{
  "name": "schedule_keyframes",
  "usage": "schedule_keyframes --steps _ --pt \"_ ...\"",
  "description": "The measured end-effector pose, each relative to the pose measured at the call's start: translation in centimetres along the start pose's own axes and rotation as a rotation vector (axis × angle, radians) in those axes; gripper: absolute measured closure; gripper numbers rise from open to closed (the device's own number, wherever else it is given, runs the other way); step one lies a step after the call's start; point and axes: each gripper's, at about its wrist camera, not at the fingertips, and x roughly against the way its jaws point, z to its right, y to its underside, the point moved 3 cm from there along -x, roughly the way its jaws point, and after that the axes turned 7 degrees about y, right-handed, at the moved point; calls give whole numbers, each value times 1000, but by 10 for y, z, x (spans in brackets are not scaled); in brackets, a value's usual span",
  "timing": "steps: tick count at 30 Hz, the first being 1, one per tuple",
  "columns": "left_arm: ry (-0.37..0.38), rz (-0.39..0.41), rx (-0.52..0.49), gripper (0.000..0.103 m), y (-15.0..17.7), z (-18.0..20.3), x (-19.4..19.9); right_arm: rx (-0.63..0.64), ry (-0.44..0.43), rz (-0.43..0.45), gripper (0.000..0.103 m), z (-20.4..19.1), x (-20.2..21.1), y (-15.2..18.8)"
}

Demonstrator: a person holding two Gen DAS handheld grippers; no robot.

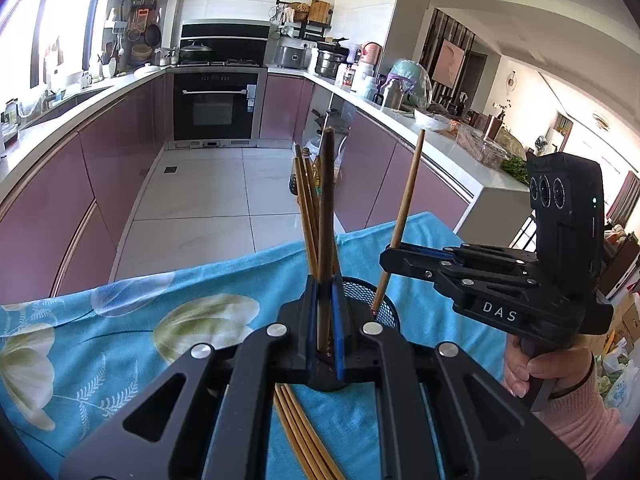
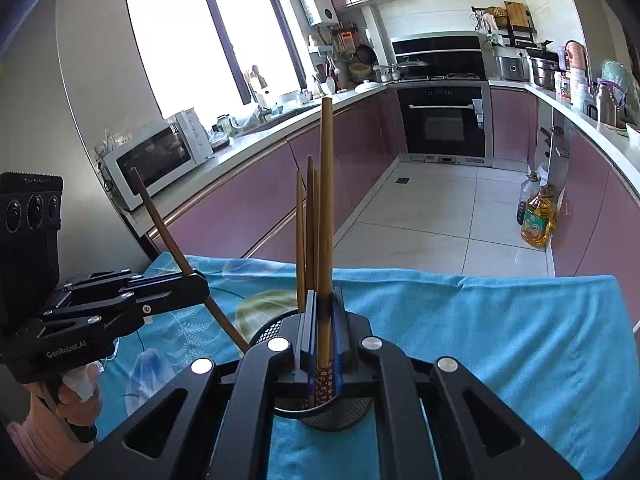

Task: Organize utensils
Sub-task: 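Lower the chopstick into the mesh cup and open the right gripper while the left releases its own, then grasp another chopstick from the row with the right gripper while the left gripper grasps one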

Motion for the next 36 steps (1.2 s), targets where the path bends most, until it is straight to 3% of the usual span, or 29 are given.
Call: schedule_keyframes --steps 16,25,27,30,36 --pt "-26 -24 58 92 3 -14 -23 -14 17 -40 95 2 -12 3" --pt "-56 13 95 77 29 -24 -13 -27 0 -2 81 3 5 9" --pt "-67 28 101 72 35 -26 -6 -26 -12 5 72 2 10 14" --pt "-80 51 109 63 49 -30 8 10 -28 26 67 -8 23 24" --pt "-124 25 70 57 90 -32 25 99 -58 43 55 -37 43 55"
